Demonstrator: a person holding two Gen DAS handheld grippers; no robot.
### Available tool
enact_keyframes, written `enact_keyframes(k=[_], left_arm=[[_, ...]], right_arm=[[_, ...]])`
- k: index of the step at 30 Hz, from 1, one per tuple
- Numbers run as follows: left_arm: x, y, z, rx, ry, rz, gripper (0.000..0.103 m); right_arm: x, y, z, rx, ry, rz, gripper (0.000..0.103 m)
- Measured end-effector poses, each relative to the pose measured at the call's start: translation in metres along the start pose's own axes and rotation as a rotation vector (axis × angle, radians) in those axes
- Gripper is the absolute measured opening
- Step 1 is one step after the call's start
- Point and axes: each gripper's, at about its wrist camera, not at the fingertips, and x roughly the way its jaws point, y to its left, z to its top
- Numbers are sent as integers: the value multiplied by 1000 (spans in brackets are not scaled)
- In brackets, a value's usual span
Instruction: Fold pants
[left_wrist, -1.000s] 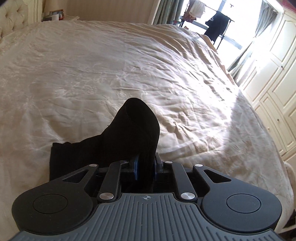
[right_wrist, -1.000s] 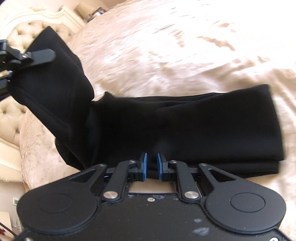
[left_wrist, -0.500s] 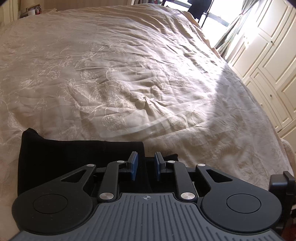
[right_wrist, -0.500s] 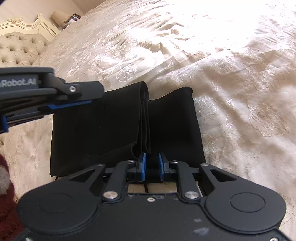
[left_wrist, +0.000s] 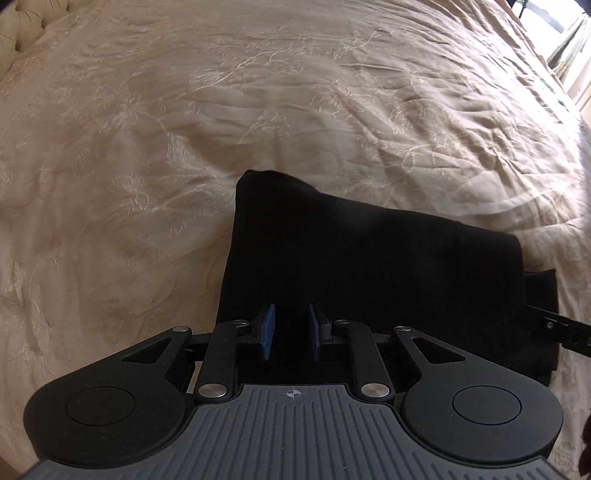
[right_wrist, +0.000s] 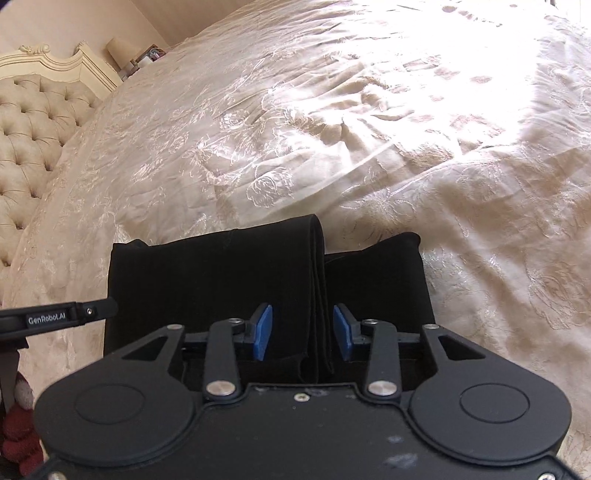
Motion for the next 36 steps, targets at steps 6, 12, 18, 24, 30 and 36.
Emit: enact_keyframes(k=[6, 12, 18, 24, 30, 36], left_arm=[[35, 16, -5, 2, 115, -54, 20], [40, 29, -1, -11, 139, -121, 20], [22, 47, -1, -46, 93, -153, 20], [-7, 60, 7, -65, 9, -168, 20], [-5, 42, 30, -7, -12, -184, 20], [27, 14, 51, 69, 9, -163, 20]], right_arm=[[34, 1, 1, 33, 65, -43, 44], [48, 6, 0, 21, 60, -38, 57], [50, 16, 7, -32, 98, -78, 35], [-1, 33, 14, -57, 12, -11, 12], [-46, 28, 9, -70, -48, -72, 12], [-3, -9, 1, -7, 28, -240, 12]])
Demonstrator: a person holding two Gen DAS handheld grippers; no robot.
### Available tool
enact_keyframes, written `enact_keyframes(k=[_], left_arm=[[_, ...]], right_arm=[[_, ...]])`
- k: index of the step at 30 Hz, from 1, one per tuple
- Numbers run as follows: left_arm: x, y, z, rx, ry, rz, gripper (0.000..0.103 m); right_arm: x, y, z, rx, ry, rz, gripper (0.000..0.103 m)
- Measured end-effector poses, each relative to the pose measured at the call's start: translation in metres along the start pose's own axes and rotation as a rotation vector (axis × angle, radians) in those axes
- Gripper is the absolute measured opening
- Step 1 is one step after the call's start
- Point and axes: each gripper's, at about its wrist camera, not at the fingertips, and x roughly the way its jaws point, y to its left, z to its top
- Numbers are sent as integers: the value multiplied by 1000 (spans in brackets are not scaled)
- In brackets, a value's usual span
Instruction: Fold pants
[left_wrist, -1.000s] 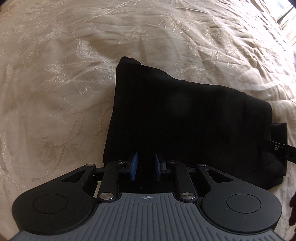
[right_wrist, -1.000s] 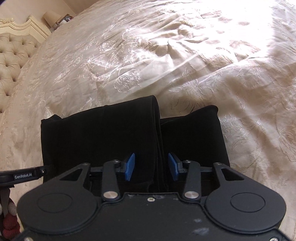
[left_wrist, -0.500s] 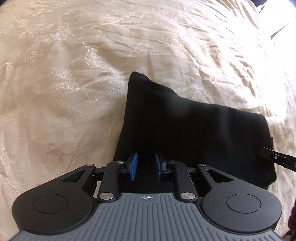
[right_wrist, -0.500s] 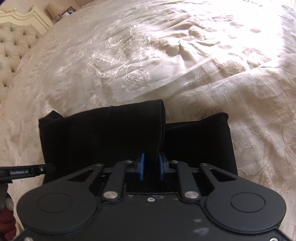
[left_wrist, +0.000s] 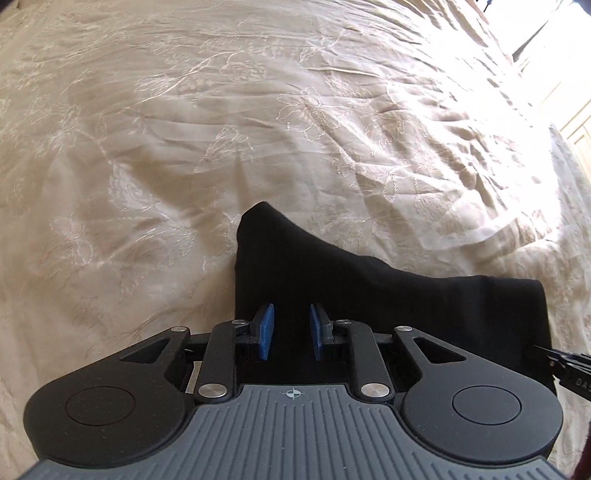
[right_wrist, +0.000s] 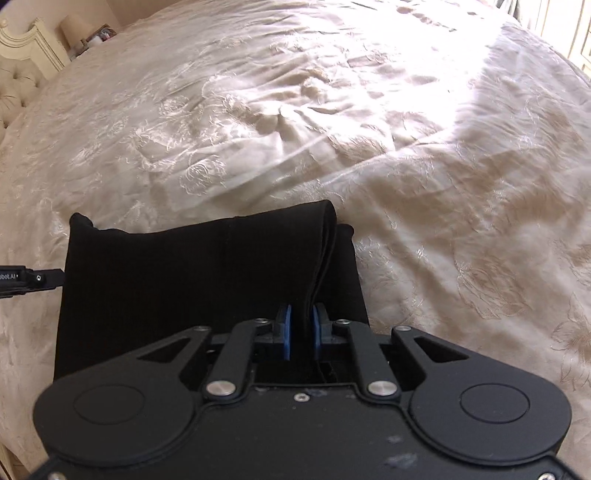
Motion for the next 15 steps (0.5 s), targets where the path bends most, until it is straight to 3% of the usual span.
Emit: enact_keyframes(k=[3, 9, 15], left_arm=[[20, 0, 14, 1, 12, 31, 20], [45, 14, 37, -55, 57, 25, 21], [19, 10, 27, -17, 14, 53, 21]], right_arm=[[8, 5, 1, -18, 4, -12, 13], [18, -3, -3, 10, 33, -25, 21], [24, -5, -4, 19, 43, -26, 25]])
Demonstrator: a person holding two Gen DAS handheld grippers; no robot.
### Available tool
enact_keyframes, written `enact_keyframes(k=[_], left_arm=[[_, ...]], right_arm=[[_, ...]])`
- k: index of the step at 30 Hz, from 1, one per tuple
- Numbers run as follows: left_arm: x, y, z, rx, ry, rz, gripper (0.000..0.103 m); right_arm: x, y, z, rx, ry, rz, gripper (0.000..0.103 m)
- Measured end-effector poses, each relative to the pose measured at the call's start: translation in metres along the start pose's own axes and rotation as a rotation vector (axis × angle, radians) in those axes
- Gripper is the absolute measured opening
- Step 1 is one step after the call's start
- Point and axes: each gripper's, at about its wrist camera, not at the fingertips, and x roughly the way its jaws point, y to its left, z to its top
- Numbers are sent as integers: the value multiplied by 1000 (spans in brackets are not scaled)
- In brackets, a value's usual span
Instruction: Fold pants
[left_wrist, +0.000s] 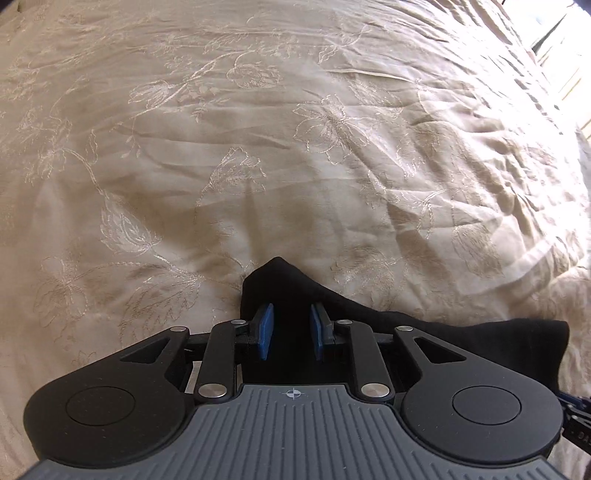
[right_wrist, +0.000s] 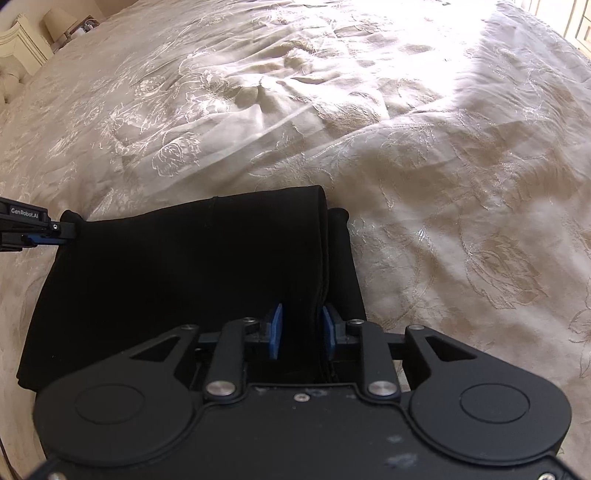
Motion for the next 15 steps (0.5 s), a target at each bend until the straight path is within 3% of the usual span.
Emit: enact_keyframes(k=[5, 11, 15], left_arm=[[-27, 2, -38, 3, -7, -5, 21], [-27, -11, -93, 71, 57, 23, 28], [-25, -17, -101, 74, 67, 50, 30]], right_arm=[[0, -4, -1, -2, 0, 17, 26], [3, -3, -2, -23, -2, 19, 28], [4, -3, -2, -41, -3, 23, 28]])
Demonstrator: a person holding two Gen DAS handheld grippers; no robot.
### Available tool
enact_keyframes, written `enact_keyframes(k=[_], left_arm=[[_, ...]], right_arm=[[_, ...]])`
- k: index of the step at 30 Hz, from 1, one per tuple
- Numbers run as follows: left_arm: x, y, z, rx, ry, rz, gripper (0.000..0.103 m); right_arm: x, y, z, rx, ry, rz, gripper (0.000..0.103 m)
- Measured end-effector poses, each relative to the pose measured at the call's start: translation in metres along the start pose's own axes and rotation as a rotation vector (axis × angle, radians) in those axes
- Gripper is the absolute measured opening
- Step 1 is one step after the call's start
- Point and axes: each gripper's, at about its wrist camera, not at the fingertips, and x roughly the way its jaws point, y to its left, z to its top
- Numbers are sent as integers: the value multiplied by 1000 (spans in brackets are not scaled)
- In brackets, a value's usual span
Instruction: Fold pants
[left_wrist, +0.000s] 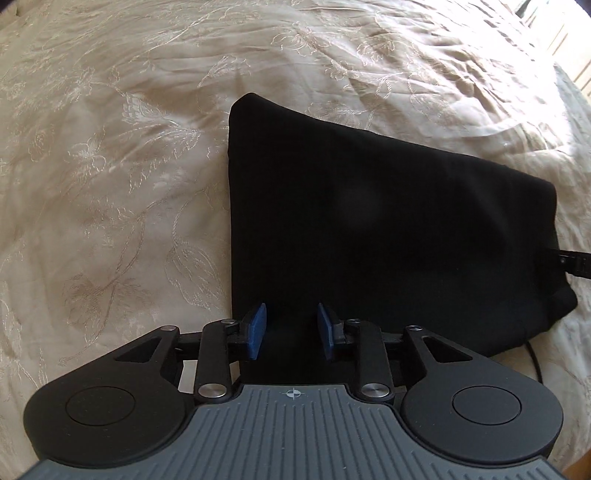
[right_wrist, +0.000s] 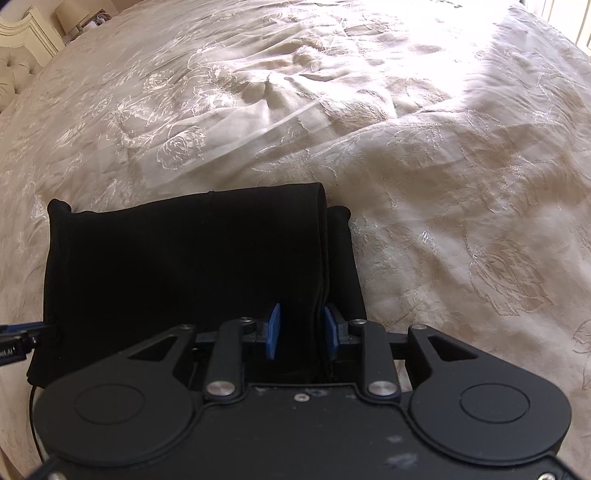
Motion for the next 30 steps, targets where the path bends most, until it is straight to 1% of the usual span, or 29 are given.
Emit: enact_keyframes(k=[2, 6, 9, 16, 24, 30], left_arm=[[2, 0, 3, -16, 16, 6, 32], [12, 5, 10, -86, 53, -4, 35], [15, 7, 12, -114, 58, 0, 37], [16, 0, 9, -113, 45, 48, 38], [5, -10, 2, -137, 25, 72, 40], [-9, -18, -18, -98, 3, 116, 40]], right_arm=[[0, 0, -1, -6, -1, 1, 28], [-1, 1, -2, -14, -4, 1, 28], [-1, 3, -3, -25, -5, -2, 29], [-2, 4, -4, -59, -4, -2, 31], [-4, 0, -6, -99, 2, 25, 34], [-13, -9, -16, -103, 10, 56, 37]])
